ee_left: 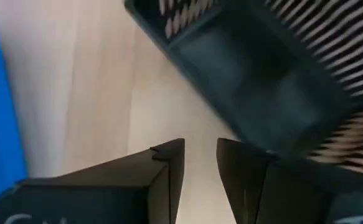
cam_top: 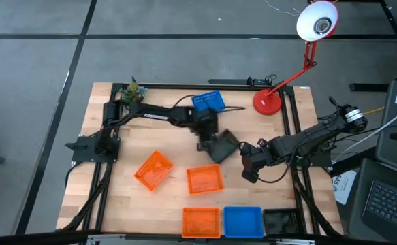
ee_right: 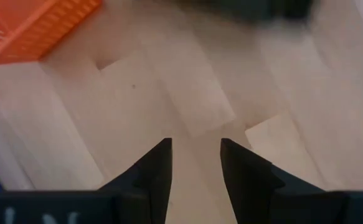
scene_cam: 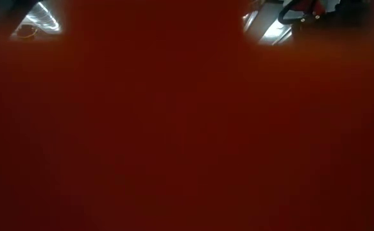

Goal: Stack baskets by color
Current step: Move the black bin to the right on the table, then stack the top right orange bin on the bottom orange bin

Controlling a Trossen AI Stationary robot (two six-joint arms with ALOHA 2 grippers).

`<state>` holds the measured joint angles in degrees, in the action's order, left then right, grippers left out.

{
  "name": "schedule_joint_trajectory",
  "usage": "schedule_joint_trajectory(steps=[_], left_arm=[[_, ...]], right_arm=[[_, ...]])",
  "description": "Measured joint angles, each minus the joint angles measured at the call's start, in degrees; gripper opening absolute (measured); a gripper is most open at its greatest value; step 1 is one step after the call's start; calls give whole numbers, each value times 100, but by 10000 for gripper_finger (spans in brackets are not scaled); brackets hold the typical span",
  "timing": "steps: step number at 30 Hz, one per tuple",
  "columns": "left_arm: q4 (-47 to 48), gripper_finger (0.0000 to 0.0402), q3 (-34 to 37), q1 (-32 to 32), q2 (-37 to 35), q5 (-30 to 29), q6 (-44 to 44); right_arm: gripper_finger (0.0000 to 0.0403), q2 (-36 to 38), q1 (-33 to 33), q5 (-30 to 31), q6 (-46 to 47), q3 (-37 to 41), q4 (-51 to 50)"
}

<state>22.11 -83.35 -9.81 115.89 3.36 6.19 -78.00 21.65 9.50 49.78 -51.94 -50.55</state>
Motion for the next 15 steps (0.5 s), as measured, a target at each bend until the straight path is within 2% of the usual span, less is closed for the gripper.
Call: schedule_joint_trajectory(steps=[3,6,10,15], left_arm=[[224,86,-641,175,175,490,282],[1008,86,-945,390,213,348,365],[1900,86,-993,542,105,-127,-34],[2258,86,-988,753,51,308,-633]], right_arm=[[135,-2,0,-137,93,0,12],[135,-2,0,-158,48,0,16],[135,-2,0,-101,-282,0,78],[135,-2,-2,-101,-543,0,108]])
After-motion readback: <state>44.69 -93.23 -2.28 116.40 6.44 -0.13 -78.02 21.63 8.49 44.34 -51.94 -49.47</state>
